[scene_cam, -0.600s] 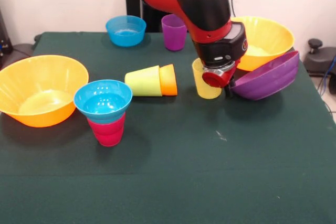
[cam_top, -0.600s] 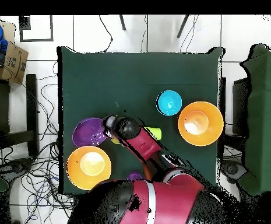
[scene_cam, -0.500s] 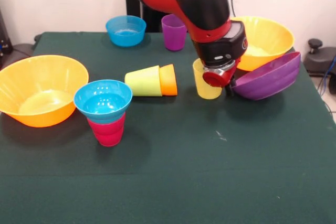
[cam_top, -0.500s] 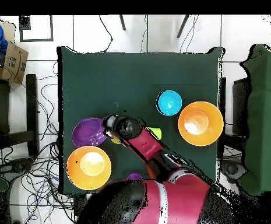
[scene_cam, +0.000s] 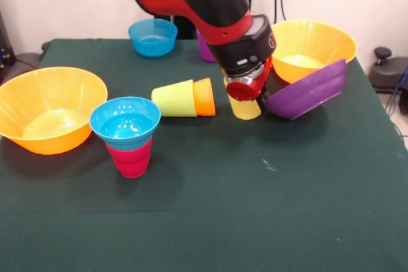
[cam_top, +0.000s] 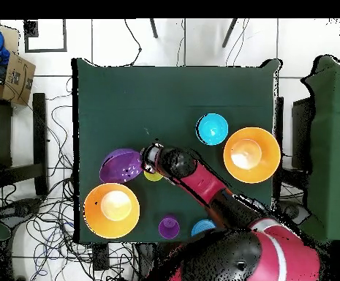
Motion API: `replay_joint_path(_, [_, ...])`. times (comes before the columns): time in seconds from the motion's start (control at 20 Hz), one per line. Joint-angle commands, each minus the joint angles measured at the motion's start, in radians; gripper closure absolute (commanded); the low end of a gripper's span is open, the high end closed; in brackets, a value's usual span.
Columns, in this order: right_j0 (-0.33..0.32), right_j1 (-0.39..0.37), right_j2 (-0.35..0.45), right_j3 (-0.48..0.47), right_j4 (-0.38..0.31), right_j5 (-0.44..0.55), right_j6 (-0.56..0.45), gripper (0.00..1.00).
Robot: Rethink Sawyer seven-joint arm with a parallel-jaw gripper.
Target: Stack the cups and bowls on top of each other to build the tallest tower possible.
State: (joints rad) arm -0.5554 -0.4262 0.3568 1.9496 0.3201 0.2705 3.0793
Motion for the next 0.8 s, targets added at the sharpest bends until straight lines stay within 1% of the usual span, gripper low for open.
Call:
replay_joint_path(0.05, [-0.007, -0.031, 0.1, 0.085, -0.13, -0.078, -0.078, 1.0])
replay_joint_path(0.15, [-0.005, -0.051, 0.107, 0.103, -0.14, -0.081, -0.051, 1.0])
replay_joint_path(0.3, [0.011, -0.059, 0.111, 0.11, -0.147, -0.105, -0.015, 1.0])
replay_joint_path(0.5, [0.052, -0.049, 0.087, 0.09, -0.156, -0.18, 0.03, 1.0])
replay_joint_path(0.65, [0.104, -0.075, 0.063, 0.078, -0.129, -0.192, 0.069, 1.0])
replay_joint_path(0.8, [0.156, -0.1, 0.034, 0.05, -0.088, -0.172, 0.088, 1.0])
